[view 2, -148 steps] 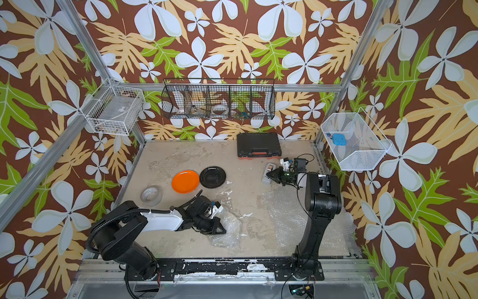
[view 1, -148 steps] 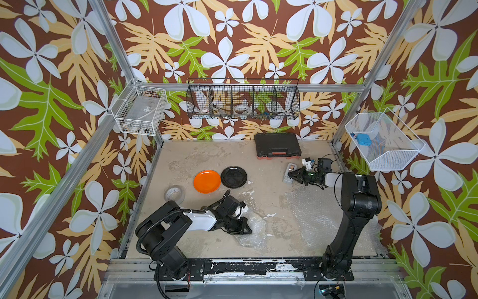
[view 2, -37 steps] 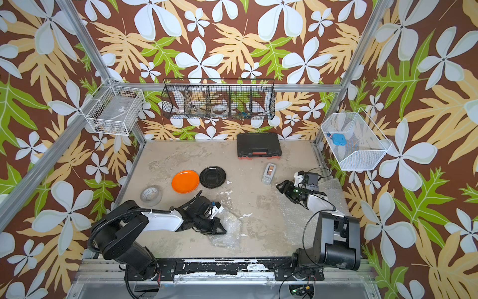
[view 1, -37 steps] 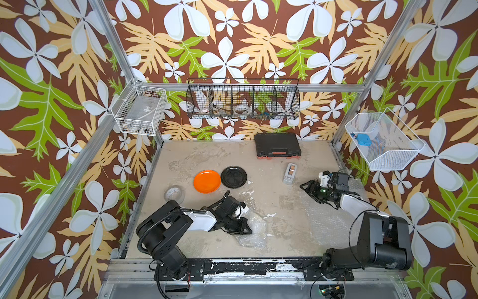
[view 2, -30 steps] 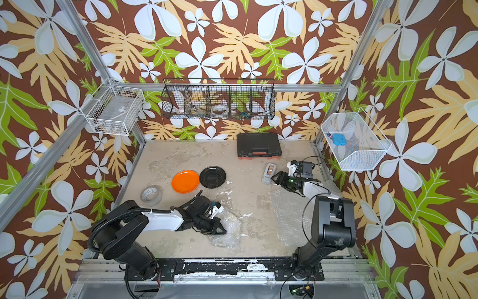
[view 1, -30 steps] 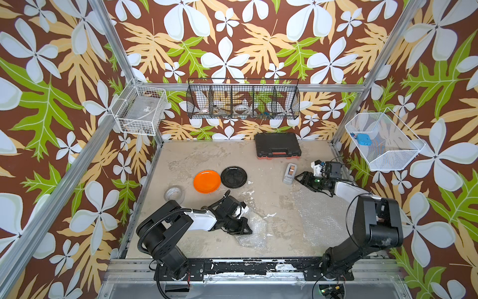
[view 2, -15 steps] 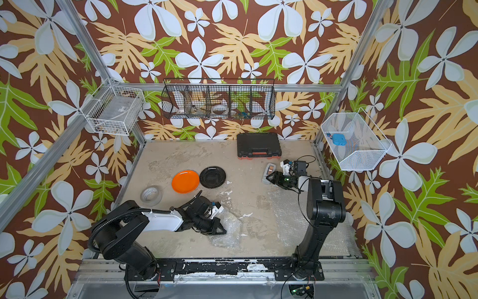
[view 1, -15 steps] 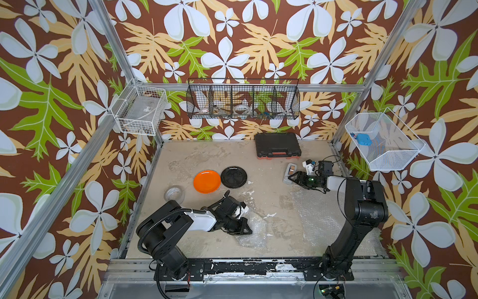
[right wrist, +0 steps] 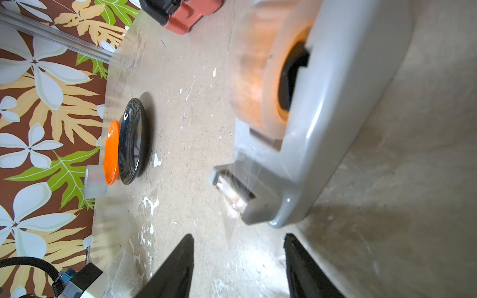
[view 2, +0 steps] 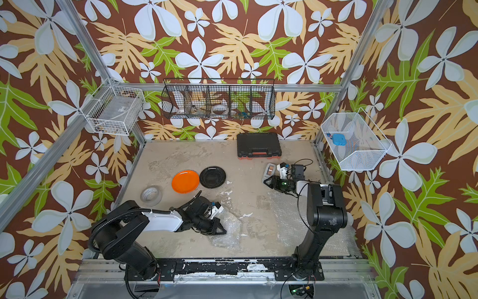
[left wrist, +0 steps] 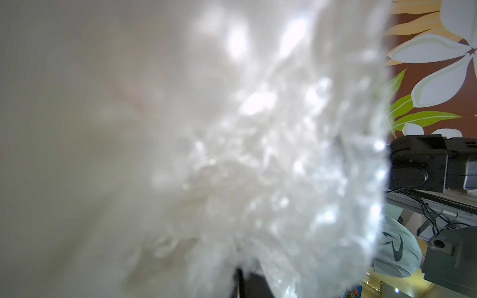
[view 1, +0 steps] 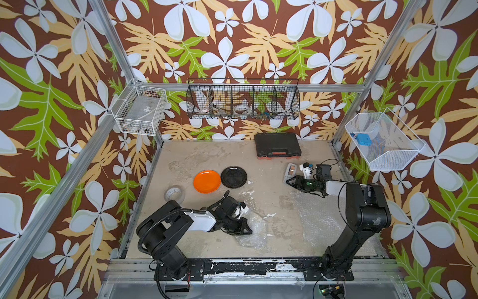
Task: Wrap dinner plates in bubble wrap
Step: Pull the tape from the tape cutter.
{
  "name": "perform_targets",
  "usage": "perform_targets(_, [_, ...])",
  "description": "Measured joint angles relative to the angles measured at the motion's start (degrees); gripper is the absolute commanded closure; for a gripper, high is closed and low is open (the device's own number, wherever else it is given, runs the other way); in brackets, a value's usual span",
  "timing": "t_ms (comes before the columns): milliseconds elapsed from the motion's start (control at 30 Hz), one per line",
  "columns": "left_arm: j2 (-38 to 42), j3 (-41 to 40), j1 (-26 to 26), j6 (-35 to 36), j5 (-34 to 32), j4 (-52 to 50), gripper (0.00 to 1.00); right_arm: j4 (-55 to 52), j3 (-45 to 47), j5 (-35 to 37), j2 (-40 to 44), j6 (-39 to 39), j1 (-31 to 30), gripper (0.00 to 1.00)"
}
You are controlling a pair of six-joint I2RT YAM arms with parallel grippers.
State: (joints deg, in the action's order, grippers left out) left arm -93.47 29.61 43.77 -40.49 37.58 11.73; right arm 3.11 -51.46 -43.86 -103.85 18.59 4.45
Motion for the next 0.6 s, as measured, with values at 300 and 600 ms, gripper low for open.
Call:
perform_targets(300, [0.0, 0.0, 0.0, 0.0, 0.0, 0.0, 0.92, -4.2, -4.9, 10.8, -1.7, -4.1, -2.6, 0.56])
perform_targets(600, [0.0, 0.0, -0.1, 0.0, 0.1, 0.0, 0.92, -7.4, -5.3, 15.9, -1.7, -6.3, -4.6, 0.7])
